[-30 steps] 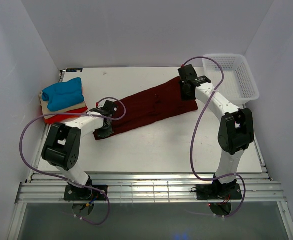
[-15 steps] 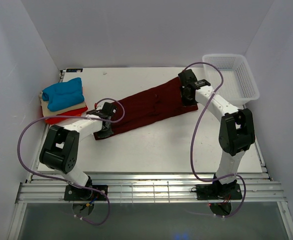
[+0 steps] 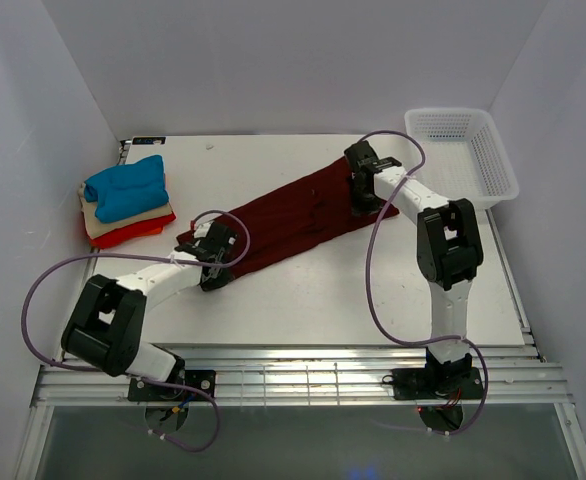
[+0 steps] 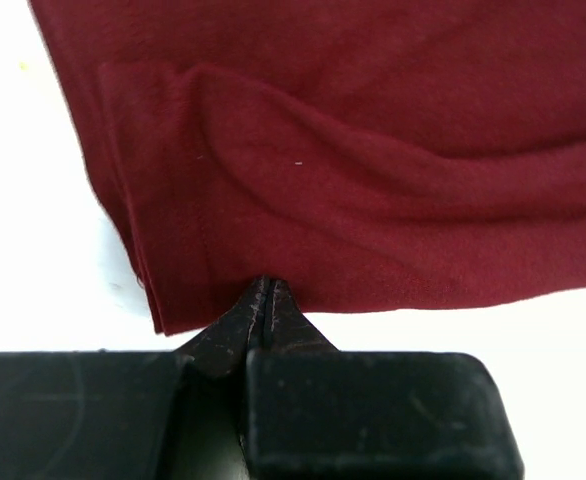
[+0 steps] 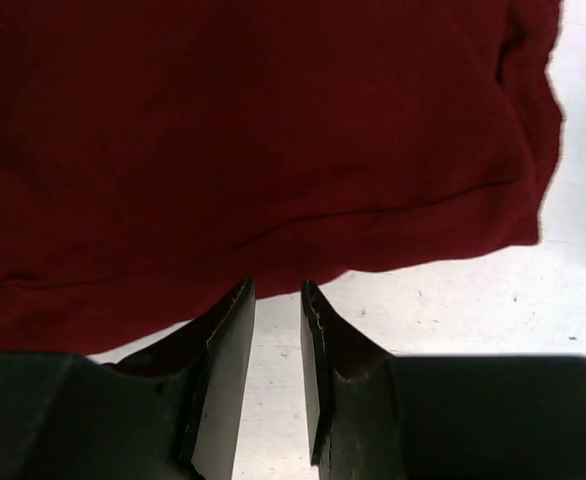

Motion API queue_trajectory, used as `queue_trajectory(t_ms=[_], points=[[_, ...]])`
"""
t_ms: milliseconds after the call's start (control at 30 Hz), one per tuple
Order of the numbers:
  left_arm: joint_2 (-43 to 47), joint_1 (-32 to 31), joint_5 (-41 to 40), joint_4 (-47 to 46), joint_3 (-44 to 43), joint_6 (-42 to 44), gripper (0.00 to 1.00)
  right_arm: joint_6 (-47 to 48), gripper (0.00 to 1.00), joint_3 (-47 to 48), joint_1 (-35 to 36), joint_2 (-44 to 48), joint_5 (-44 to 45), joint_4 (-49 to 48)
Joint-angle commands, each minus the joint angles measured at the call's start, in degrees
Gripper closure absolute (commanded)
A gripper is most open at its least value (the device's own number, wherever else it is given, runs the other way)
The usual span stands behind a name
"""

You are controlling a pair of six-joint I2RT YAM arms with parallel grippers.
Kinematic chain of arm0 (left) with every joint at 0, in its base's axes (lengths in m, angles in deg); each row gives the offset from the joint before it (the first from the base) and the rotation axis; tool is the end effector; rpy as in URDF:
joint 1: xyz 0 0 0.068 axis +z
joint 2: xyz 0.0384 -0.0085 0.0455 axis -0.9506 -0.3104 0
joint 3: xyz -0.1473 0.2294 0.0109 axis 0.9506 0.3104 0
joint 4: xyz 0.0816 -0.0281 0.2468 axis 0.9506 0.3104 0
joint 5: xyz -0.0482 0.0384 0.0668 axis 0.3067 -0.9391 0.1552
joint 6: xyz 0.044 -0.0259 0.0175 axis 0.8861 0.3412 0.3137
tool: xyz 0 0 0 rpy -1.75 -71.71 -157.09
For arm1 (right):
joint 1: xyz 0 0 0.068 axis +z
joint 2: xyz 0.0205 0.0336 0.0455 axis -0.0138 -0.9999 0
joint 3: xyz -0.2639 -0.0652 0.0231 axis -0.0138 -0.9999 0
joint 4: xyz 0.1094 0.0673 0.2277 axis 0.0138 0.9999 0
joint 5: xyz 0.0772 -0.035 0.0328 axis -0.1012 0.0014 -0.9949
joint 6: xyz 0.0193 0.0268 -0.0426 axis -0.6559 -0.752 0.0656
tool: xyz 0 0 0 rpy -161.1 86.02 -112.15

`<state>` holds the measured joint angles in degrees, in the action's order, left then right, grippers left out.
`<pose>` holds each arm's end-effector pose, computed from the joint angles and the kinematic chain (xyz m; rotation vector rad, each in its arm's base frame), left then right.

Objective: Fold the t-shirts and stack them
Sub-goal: Rotate the tshirt 90 degrees

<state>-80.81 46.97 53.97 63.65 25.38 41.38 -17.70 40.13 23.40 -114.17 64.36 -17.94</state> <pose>0.2279 -0.0942 0.1548 -0.3907 2.6704 0.1142 0.4177 0.1639 0.2067 -0.1564 2.5932 -0.1290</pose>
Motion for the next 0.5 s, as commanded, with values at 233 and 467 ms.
queue_trajectory(t_ms=[233, 467], points=[[-6.0, -16.2, 14.5, 7.7, 4.9, -11.4, 1.0, -0.2, 0.69, 5.4, -0.2, -4.9, -1.7, -1.9], [-6.9, -29.7, 16.5, 10.6, 4.0, -17.4, 1.0, -0.1, 0.69, 6.6, -0.2, -9.4, -2.2, -2.5]])
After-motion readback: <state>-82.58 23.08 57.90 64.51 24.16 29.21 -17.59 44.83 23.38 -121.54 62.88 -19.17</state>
